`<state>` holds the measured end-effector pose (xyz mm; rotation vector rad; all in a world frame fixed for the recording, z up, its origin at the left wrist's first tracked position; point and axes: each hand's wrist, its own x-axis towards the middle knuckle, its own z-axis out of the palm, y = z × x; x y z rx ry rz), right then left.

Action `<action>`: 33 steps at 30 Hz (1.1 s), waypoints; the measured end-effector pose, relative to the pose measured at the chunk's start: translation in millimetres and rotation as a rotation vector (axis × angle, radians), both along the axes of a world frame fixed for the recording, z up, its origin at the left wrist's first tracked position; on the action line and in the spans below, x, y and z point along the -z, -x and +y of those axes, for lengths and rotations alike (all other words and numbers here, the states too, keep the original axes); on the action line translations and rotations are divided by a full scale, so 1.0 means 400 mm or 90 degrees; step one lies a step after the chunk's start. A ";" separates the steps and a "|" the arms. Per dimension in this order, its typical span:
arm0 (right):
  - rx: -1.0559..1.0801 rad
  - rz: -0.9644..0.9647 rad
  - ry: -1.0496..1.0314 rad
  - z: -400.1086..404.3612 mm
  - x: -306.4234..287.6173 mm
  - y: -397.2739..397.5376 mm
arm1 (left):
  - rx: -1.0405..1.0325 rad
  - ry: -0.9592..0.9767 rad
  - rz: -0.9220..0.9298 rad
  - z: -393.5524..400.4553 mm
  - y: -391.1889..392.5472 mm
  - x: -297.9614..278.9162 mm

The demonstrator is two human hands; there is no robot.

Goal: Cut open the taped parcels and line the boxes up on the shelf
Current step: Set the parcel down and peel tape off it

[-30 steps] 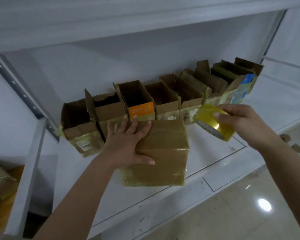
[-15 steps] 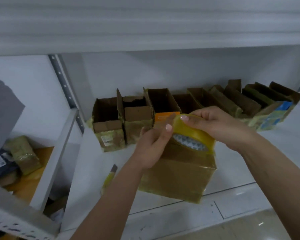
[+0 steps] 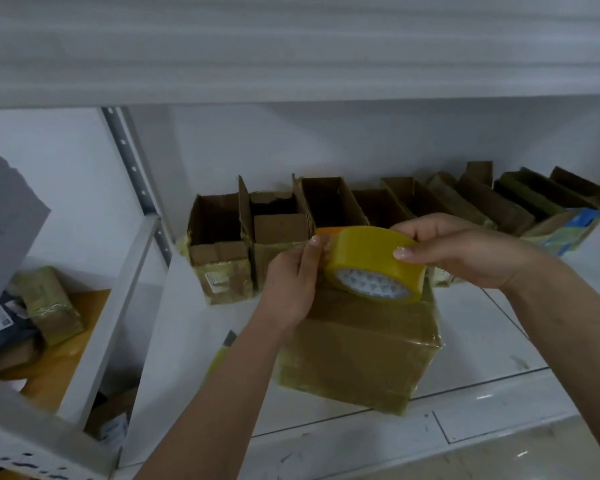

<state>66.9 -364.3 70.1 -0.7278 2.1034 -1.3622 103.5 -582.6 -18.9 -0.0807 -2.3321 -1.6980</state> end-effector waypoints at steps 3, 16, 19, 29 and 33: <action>0.020 0.027 -0.026 0.003 -0.018 0.014 | 0.018 0.024 -0.020 -0.007 0.005 -0.003; 0.075 0.053 -0.060 0.013 -0.019 0.001 | -0.016 -0.189 -0.027 -0.084 0.018 0.029; 0.114 0.117 -0.072 -0.011 -0.014 -0.005 | -0.151 -0.252 -0.024 -0.189 0.004 0.041; 0.153 0.121 -0.040 -0.058 -0.003 -0.011 | -0.083 -0.151 -0.167 -0.167 -0.046 0.049; 0.158 0.122 -0.028 -0.062 0.004 -0.016 | -0.092 0.096 -0.155 -0.124 -0.038 0.027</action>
